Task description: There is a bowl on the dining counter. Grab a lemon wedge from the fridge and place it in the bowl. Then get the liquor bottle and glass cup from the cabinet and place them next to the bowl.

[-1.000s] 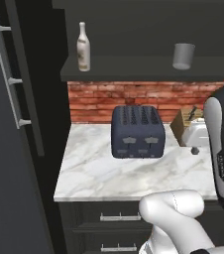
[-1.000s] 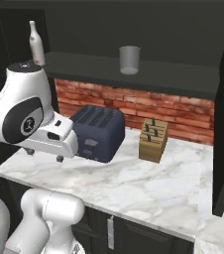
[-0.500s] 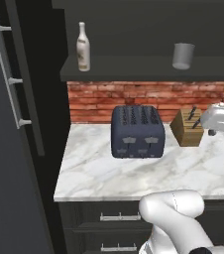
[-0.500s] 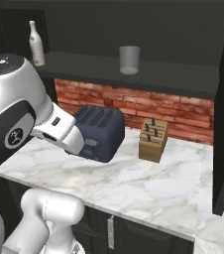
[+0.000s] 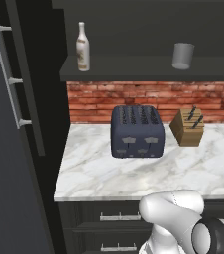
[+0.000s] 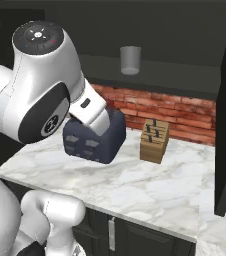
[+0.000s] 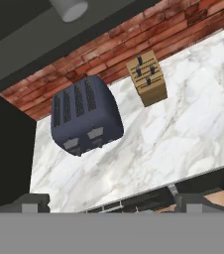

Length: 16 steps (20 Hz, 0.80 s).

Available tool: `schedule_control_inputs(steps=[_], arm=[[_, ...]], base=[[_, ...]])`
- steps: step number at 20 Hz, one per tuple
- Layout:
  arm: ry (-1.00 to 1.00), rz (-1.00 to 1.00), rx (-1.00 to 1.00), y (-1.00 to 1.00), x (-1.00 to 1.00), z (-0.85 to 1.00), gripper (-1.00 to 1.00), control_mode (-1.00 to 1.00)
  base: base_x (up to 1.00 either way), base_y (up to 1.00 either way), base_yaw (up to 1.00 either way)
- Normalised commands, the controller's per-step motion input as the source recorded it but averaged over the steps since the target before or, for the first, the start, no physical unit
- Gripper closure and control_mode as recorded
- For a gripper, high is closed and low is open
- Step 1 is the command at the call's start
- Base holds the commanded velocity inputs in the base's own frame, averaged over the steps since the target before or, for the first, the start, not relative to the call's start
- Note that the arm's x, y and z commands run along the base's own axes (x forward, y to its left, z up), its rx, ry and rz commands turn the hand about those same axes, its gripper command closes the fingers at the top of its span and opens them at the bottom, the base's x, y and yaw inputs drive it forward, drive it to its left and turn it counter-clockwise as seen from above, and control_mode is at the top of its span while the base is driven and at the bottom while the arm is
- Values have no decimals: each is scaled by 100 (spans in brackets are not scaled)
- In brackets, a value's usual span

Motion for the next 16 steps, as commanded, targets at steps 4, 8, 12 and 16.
schedule_control_inputs(steps=[4,8,12,16], arm=[[-10,-1,24,-34,77,41,-100,-100],[-2,-1,15,-4,99,16,-100,-100],[0,0,9,-3,89,0,-100,-100],[0,0,5,0,60,0,-100,-100]], base=[[0,0,0],[0,0,0],[0,0,0],[0,0,0]])
